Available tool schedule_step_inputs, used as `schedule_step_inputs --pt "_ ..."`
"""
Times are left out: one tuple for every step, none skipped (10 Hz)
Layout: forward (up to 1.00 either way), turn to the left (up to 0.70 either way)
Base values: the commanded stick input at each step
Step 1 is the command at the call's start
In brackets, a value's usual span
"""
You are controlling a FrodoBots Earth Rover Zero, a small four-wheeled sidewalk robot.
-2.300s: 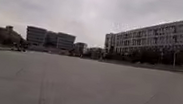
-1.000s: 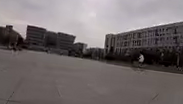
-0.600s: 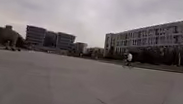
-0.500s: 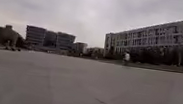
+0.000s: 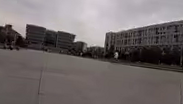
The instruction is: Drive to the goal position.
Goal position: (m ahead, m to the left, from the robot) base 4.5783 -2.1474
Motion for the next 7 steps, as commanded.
schedule_step_inputs --pt "0.7 0.0" --pt "0.7 0.0" --pt "0.7 0.0" --pt "0.7 0.0" --pt "0.7 0.0" --pt "0.7 0.0" --pt "0.7 0.0"
